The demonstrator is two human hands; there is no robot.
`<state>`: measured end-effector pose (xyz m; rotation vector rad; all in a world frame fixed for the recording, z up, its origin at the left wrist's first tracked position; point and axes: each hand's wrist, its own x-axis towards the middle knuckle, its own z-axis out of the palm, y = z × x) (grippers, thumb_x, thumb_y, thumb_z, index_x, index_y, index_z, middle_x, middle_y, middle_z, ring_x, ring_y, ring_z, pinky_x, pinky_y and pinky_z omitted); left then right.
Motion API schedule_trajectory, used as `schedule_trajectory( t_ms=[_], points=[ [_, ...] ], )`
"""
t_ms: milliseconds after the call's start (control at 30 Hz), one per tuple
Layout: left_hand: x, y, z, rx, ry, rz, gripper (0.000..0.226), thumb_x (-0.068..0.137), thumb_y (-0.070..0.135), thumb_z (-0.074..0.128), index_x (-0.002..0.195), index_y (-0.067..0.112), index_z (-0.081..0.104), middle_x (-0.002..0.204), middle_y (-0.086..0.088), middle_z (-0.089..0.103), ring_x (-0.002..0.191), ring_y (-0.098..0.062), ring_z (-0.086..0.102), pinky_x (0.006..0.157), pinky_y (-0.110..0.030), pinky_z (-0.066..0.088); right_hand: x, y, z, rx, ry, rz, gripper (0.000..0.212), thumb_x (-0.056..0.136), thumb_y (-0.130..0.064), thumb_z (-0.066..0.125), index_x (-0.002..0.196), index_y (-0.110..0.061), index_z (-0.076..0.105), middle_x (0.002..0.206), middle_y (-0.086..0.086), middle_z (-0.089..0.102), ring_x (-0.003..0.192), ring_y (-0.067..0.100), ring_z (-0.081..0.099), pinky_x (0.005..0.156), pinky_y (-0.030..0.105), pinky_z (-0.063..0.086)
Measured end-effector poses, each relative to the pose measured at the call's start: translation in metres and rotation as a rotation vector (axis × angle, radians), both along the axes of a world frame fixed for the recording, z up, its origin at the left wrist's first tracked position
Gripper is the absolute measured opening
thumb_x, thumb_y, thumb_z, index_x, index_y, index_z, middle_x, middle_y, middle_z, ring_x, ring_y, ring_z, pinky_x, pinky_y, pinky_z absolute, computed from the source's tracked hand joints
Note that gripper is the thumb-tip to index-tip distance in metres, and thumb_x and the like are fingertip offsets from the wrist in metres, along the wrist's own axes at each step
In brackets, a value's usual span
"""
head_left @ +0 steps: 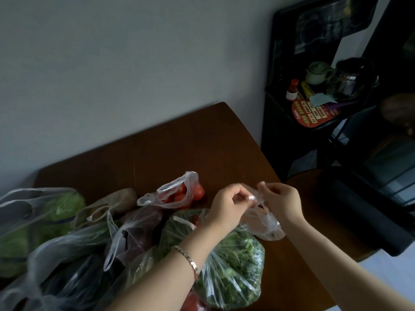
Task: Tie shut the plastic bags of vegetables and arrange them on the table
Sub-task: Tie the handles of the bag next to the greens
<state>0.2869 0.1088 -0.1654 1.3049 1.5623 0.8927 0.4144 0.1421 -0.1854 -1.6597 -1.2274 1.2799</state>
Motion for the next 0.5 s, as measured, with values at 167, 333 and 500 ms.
schedule_trajectory(
  t_ms=[167, 333, 500],
  points=[
    [-0.006, 0.008, -0.001, 0.047, 0.018, 0.114, 0.028, 0.078, 0.007, 0.070, 0.062, 0.029, 0.064, 0.068, 0.012, 0.066, 0.069, 0.002, 0.062, 0.065, -0.010, 0.048, 0.003, -0.003, 0.005, 0.098, -0.141, 0.264, 0.008, 0.082, -0.019, 0.066, 0.081, -0.024, 0.072, 0.074, 0.006, 0.070, 0.065, 0.021, 0.064, 0.060, 0.032, 0.048],
    [-0.006, 0.017, 0.001, -0.027, -0.097, 0.207, 0.020, 0.076, 0.007, 0.072, 0.064, 0.021, 0.064, 0.059, 0.014, 0.064, 0.058, 0.008, 0.060, 0.058, -0.004, 0.044, 0.016, -0.007, 0.011, 0.054, 0.293, 0.327, 0.027, 0.080, 0.008, 0.061, 0.087, -0.017, 0.070, 0.071, -0.006, 0.074, 0.067, 0.008, 0.069, 0.061, 0.018, 0.054],
    [-0.001, 0.020, 0.000, -0.145, -0.196, 0.264, 0.020, 0.079, 0.016, 0.071, 0.063, 0.028, 0.066, 0.066, 0.012, 0.066, 0.066, 0.000, 0.060, 0.063, -0.011, 0.047, 0.015, -0.005, 0.007, 0.192, 0.210, 0.301, 0.030, 0.076, 0.003, 0.067, 0.074, -0.026, 0.072, 0.067, -0.015, 0.073, 0.069, 0.006, 0.068, 0.064, 0.013, 0.054]
  ],
)
